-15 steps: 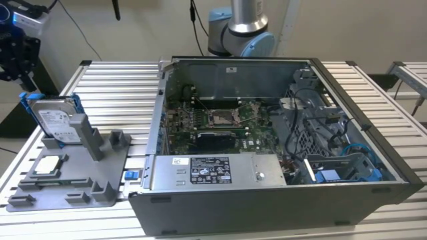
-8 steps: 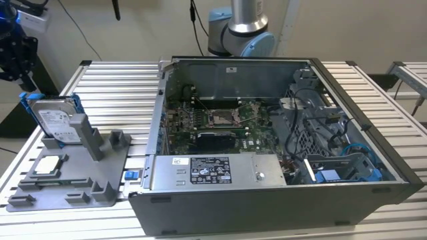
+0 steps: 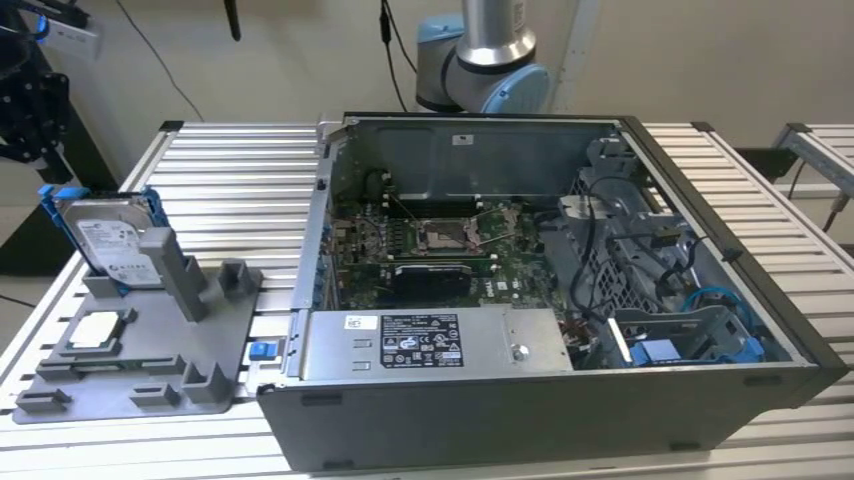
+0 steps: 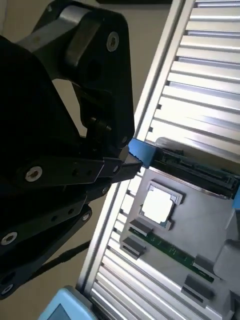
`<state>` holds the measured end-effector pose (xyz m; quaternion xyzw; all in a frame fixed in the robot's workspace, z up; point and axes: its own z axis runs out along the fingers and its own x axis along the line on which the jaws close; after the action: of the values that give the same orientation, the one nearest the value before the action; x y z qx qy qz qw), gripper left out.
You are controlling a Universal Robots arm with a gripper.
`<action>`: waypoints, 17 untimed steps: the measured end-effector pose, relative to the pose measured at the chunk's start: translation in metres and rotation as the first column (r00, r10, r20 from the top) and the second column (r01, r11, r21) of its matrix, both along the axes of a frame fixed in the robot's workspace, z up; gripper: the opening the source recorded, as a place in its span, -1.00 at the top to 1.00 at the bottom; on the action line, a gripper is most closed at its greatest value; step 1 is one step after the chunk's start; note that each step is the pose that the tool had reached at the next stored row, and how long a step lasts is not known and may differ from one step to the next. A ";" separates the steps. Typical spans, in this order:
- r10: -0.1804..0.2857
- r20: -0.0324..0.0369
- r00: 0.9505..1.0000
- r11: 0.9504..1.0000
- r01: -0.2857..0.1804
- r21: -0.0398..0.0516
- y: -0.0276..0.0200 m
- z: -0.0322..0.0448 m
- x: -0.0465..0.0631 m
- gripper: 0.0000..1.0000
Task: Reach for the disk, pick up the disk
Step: 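Pick up the disk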
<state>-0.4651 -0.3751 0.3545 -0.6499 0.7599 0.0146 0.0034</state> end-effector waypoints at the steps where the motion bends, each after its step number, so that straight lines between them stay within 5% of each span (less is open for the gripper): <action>1: 0.015 0.000 1.000 1.000 -0.015 0.001 -0.0001 -0.0002 0.000 1.00; 7: 0.084 0.001 0.996 0.996 -0.084 0.012 0.0005 -0.0024 0.000 1.00; 15: 0.089 0.001 0.996 0.996 -0.089 0.015 0.0015 -0.0037 0.000 1.00; 16: 0.089 0.001 0.996 0.996 -0.089 0.015 0.0015 -0.0038 0.000 -1.00; 17: 0.089 0.001 0.996 0.996 -0.089 0.015 0.0015 -0.0038 0.000 -1.00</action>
<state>-0.4651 -0.3737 0.3508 -0.6831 0.7300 0.0202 0.0077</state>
